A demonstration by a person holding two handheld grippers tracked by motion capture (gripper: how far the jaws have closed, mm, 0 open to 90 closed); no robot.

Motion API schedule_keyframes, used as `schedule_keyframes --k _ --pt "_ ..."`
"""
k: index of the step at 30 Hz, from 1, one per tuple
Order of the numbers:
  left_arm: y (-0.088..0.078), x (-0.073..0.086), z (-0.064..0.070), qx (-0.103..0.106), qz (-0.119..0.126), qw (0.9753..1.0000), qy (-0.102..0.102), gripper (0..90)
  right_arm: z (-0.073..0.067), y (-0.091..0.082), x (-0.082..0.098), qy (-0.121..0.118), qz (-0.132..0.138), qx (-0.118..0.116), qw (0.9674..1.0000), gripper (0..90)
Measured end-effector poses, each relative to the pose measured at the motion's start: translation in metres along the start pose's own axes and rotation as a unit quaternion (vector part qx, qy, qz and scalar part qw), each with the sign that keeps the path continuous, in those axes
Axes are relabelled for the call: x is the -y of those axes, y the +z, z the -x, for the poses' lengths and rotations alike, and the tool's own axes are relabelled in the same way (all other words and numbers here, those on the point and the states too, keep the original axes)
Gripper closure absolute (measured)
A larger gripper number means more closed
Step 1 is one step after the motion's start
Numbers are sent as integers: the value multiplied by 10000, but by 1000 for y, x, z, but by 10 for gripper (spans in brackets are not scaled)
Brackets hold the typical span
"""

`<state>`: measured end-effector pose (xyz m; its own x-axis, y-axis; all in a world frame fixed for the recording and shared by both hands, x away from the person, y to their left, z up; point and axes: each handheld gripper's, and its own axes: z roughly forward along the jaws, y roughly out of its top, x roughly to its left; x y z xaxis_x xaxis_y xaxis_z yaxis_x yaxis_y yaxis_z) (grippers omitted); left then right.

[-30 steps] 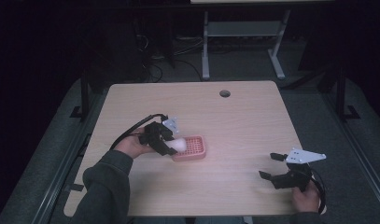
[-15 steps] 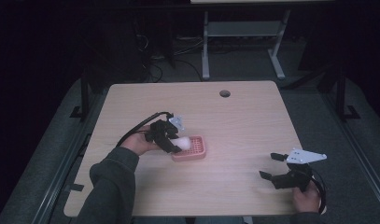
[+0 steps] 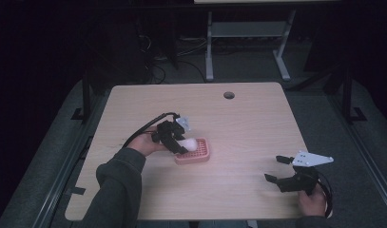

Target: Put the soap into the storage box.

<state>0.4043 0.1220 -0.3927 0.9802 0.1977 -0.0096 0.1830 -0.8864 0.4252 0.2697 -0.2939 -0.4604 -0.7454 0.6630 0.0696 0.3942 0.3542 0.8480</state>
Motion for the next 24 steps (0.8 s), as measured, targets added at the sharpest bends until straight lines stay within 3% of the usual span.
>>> schedule_keyframes --k 24 --pt "23 -9 -7 110 -37 9999 14 492 1 1 1 3 -7 -7 10000 135"
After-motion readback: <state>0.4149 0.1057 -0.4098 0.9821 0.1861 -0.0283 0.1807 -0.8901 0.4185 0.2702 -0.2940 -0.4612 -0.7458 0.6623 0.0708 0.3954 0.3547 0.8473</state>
